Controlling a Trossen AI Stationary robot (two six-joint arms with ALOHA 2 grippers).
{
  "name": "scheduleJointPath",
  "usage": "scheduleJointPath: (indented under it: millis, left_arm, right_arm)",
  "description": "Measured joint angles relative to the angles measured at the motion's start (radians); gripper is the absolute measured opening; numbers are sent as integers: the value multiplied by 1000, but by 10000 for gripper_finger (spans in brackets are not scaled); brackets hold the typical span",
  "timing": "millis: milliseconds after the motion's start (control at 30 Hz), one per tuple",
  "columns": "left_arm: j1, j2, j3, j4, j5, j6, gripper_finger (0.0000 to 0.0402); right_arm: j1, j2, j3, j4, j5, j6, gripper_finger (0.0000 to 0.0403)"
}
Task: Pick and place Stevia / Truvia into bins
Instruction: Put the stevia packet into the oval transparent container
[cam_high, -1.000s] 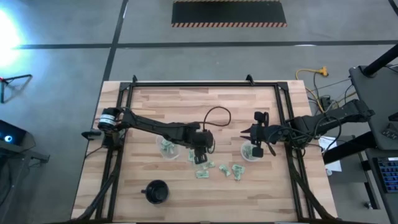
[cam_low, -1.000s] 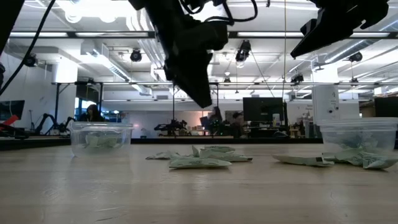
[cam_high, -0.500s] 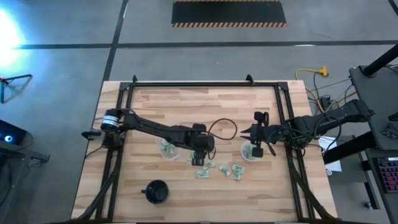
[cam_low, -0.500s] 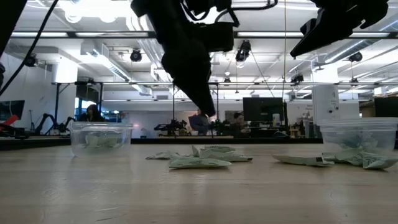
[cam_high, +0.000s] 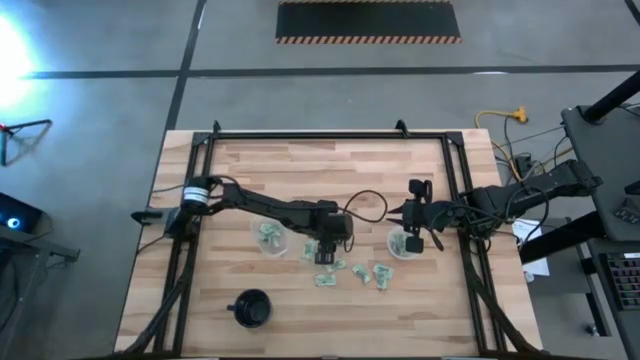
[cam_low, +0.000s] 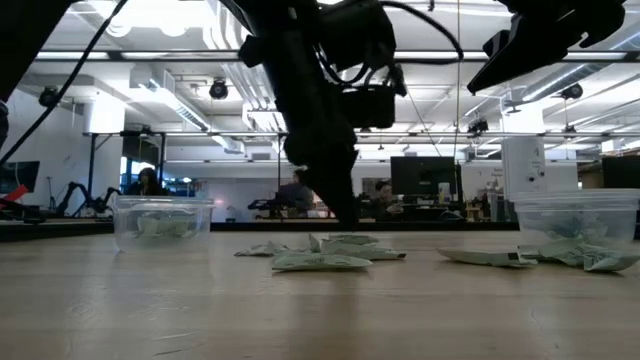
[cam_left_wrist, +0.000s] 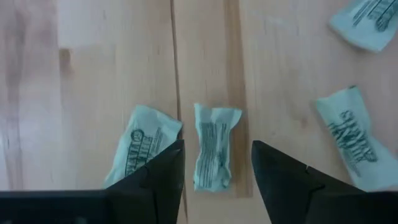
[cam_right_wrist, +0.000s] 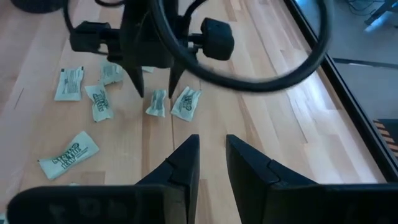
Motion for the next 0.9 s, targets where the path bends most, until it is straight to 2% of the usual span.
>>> scheduleJointPath:
  millis: [233,900]
  left_arm:
    - [18,6,-2,-7,43,-3,162]
    - [32,14,-34,19,74,-11,162]
  right_arm:
    - [0,0,-2,0,0,-9,68]
    - [0,0,-2,0,0,-9,68]
